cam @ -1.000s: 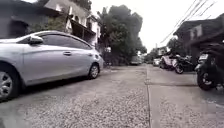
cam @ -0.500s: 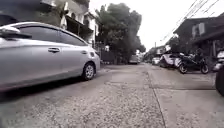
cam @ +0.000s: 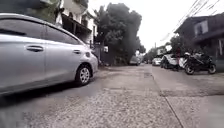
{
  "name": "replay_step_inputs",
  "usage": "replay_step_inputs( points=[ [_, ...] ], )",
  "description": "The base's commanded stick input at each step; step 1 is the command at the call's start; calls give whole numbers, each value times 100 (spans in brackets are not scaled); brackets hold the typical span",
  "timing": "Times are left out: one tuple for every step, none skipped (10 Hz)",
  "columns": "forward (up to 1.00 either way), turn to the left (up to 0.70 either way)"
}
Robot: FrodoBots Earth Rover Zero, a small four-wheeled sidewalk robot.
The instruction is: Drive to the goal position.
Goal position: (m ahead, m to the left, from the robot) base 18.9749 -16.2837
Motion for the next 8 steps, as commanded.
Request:
replay_step_inputs(
  points=[
    [100, 0],
    [100, 0],
    [100, 0],
    [100, -18],
    [100, -27],
    [100, -7],
    [100, 0],
    [100, 0]
  ],
)
